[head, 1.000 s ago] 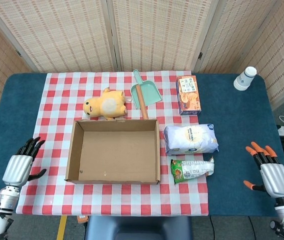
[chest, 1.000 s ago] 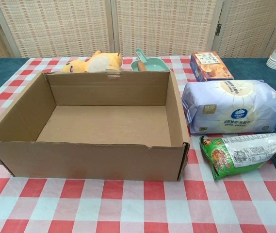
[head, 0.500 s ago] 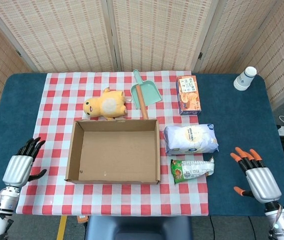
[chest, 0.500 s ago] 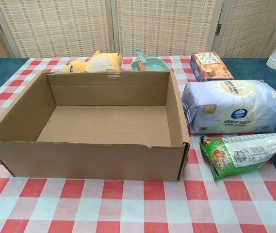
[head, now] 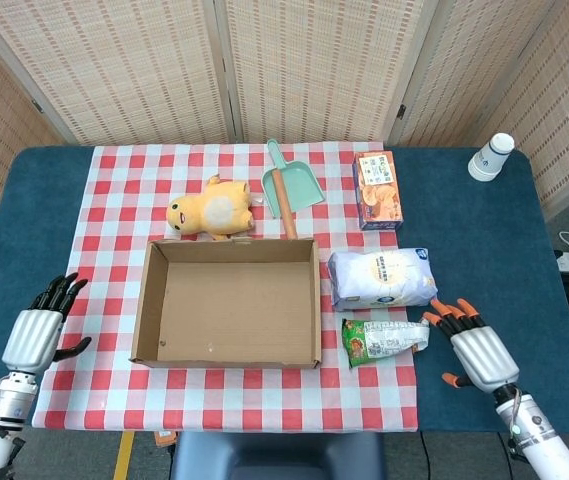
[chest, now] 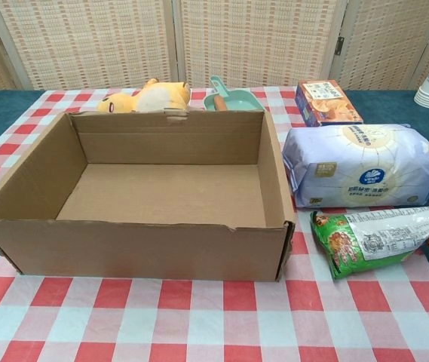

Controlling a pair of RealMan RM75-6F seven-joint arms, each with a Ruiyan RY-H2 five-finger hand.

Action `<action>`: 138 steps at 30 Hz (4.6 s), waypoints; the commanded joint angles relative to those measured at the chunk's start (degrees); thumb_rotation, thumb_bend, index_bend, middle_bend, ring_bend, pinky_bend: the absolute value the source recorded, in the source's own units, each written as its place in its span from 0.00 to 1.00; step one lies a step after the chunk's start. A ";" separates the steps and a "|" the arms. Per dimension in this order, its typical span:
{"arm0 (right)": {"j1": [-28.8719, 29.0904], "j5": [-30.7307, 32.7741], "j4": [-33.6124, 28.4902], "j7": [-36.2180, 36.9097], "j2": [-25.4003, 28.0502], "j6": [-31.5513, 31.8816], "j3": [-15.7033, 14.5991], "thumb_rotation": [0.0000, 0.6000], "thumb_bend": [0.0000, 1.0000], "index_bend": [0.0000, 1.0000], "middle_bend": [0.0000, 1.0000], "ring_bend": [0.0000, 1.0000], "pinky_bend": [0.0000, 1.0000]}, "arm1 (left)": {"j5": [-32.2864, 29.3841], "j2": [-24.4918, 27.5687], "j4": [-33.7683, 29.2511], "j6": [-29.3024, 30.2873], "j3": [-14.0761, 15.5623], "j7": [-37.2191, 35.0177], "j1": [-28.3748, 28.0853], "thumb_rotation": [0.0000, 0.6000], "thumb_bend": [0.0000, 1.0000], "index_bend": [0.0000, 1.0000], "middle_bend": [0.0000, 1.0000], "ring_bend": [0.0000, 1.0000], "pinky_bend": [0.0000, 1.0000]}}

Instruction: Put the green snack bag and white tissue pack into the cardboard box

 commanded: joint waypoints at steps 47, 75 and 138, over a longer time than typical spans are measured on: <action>4.27 4.54 3.04 -5.77 -9.31 -2.99 0.25 1.00 0.11 0.26 0.09 0.00 0.11 | 0.58 2.03 -1.15 0.70 -0.14 -4.18 0.45 1.00 0.19 0.10 0.03 0.00 0.22; 4.32 5.72 4.99 -5.12 -11.55 -1.94 0.48 1.00 0.18 0.33 0.15 0.08 0.22 | 0.59 2.33 -1.40 0.59 -0.06 -4.60 0.52 1.00 0.19 0.10 0.03 0.00 0.22; 2.62 -1.00 1.42 -8.75 -11.44 9.72 1.65 1.00 0.32 0.93 0.63 0.62 0.79 | 0.38 2.62 -1.30 0.87 -0.46 -5.17 0.61 1.00 0.19 0.10 0.03 0.00 0.23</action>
